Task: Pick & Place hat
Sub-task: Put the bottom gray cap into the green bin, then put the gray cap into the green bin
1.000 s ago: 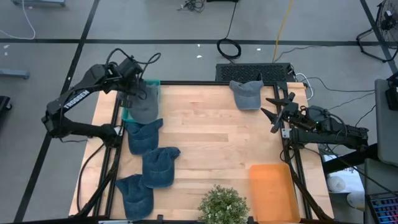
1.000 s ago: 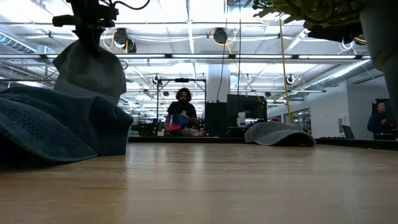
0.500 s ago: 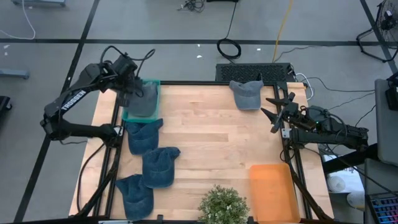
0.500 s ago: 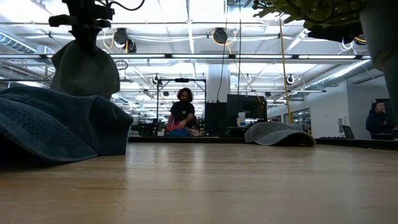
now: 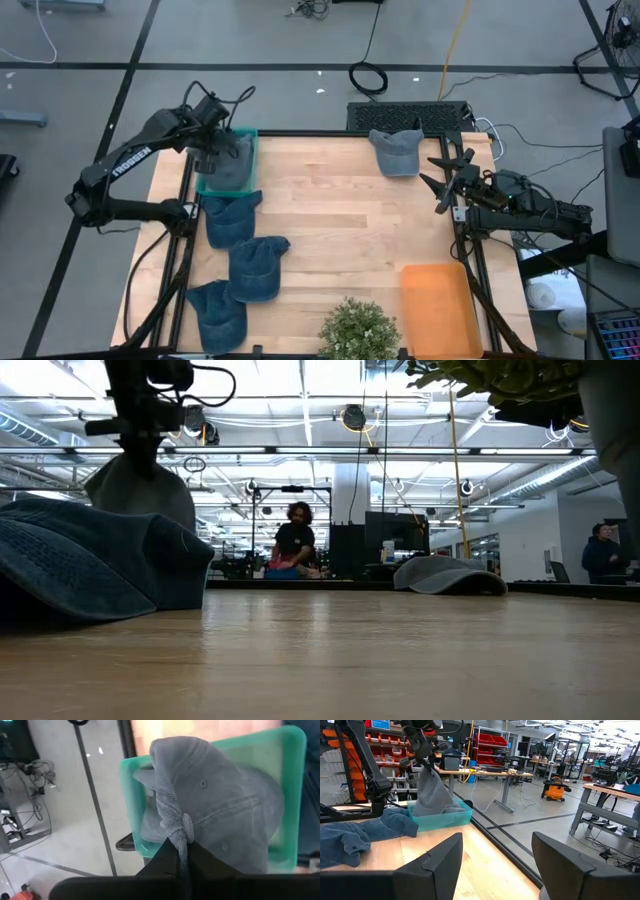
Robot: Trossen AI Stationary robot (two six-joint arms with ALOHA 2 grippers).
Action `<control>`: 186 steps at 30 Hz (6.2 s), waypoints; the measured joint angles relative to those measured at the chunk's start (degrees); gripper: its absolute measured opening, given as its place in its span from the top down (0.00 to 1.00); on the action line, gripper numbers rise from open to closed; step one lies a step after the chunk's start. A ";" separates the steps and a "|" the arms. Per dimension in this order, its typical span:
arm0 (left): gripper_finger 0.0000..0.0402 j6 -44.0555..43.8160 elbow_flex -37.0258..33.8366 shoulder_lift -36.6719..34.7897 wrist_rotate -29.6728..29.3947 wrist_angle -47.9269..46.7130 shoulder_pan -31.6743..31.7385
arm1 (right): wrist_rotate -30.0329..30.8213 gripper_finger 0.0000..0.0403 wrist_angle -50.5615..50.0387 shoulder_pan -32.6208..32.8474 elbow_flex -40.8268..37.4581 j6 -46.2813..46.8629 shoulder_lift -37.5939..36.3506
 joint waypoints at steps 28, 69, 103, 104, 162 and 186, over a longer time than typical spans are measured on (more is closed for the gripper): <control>0.79 -10.78 -0.06 -0.02 -14.00 19.04 -0.08 | 0.00 0.44 0.00 -0.01 0.00 0.00 0.00; 0.99 -75.52 -12.75 23.58 -12.25 20.41 3.95 | -0.02 0.45 -0.01 -0.02 0.00 0.00 0.03; 0.99 -80.67 -24.67 10.19 -7.58 32.93 -5.20 | -0.02 0.44 0.00 0.00 0.00 0.00 0.07; 0.99 -80.65 -26.54 10.19 -6.96 35.31 -4.45 | -0.02 0.44 0.00 0.00 0.00 -0.02 0.07; 0.34 -53.57 -18.16 -24.37 9.25 51.47 -20.06 | -0.12 0.44 4.47 0.00 0.02 -3.23 0.73; 0.36 -54.66 -18.16 -23.96 9.23 51.93 -20.02 | 2.41 0.46 16.13 -0.14 2.80 -2.71 12.87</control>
